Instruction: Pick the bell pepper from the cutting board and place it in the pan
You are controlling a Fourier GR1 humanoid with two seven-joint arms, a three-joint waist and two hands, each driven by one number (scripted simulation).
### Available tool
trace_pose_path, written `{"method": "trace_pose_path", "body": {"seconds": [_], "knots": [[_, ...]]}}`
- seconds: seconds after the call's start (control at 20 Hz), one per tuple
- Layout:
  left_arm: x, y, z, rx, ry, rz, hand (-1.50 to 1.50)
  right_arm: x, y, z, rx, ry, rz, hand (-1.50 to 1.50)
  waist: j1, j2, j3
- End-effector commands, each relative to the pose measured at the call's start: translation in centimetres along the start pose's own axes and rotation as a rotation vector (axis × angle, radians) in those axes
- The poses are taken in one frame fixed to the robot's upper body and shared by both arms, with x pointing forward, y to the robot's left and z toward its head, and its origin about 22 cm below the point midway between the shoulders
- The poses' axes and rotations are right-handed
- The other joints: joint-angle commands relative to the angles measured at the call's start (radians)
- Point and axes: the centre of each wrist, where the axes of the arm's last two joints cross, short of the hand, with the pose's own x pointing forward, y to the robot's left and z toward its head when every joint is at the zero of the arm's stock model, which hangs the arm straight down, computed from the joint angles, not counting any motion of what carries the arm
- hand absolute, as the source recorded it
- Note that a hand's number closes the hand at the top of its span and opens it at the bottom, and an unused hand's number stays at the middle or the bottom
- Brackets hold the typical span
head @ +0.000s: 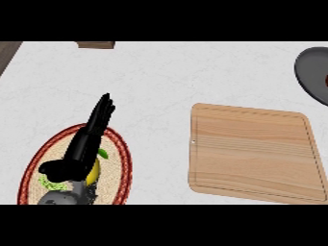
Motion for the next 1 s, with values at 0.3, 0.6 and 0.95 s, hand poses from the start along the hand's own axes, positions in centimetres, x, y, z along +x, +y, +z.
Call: {"method": "trace_pose_path", "body": {"seconds": [0.3, 0.6, 0.95], "knots": [[0.4, -0.4, -0.5, 0.021, -0.003, -0.011, 0.0, -1.7, -1.2, 2.7, 0.082, -0.062, -0.006, -1.5, -0.016, -0.008, -0.002], [-0.6, 0.5, 0.6, 0.01, 0.0, 0.003, 0.0, -2.1, -1.8, 3.7, 0.066, -0.049, 0.034, -1.5, -0.01, -0.004, -0.001], [-0.5, -0.4, 1.6, 0.028, 0.016, 0.013, 0.0, -1.4, -3.2, 4.2, 0.071, -0.042, 0.095, -1.5, -0.01, -0.011, -0.002]]}}
